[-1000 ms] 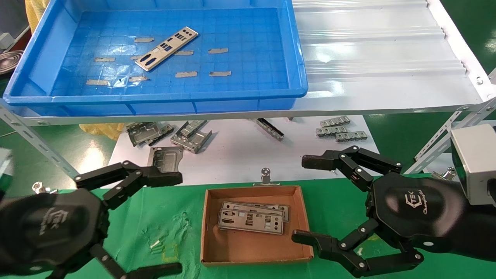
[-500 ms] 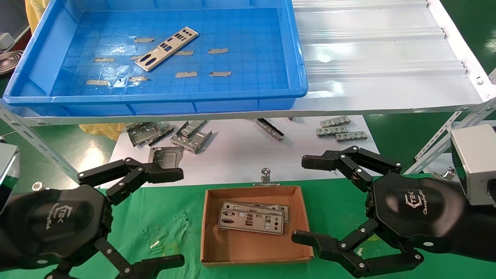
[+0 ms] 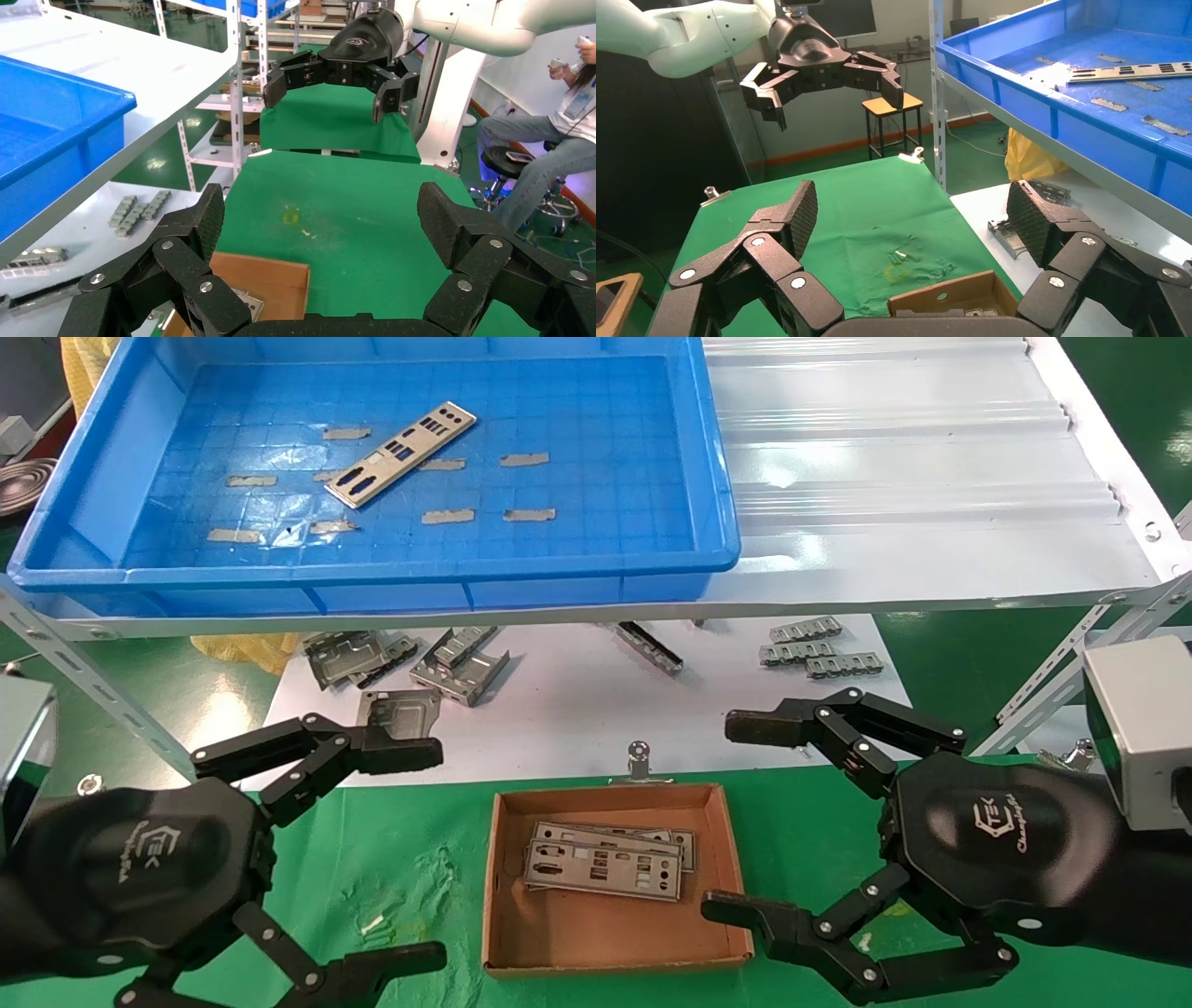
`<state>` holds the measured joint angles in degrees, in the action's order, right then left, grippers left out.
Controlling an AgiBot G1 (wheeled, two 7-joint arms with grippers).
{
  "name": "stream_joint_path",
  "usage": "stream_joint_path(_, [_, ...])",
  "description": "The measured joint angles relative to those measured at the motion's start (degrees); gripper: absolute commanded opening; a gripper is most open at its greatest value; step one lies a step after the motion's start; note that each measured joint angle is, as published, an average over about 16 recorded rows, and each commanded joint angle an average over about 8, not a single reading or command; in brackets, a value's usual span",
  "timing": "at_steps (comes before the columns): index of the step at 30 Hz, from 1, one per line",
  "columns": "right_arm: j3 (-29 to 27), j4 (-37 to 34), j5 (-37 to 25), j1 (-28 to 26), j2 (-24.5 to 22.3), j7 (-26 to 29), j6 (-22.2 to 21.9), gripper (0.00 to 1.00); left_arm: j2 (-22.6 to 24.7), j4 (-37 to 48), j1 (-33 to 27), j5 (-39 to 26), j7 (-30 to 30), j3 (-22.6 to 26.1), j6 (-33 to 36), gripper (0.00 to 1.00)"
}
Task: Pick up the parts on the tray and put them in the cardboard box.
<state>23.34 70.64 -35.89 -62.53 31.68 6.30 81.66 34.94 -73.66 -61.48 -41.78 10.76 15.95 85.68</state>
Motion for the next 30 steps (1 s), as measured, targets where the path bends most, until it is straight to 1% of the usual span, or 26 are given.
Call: stream_joint_path(30, [0.0,0.0,-0.02,0.0,0.0,0.0,0.0,1.0,0.18,0.3,-0.15,-0.15,-0.12,0.14,0.0,1.0])
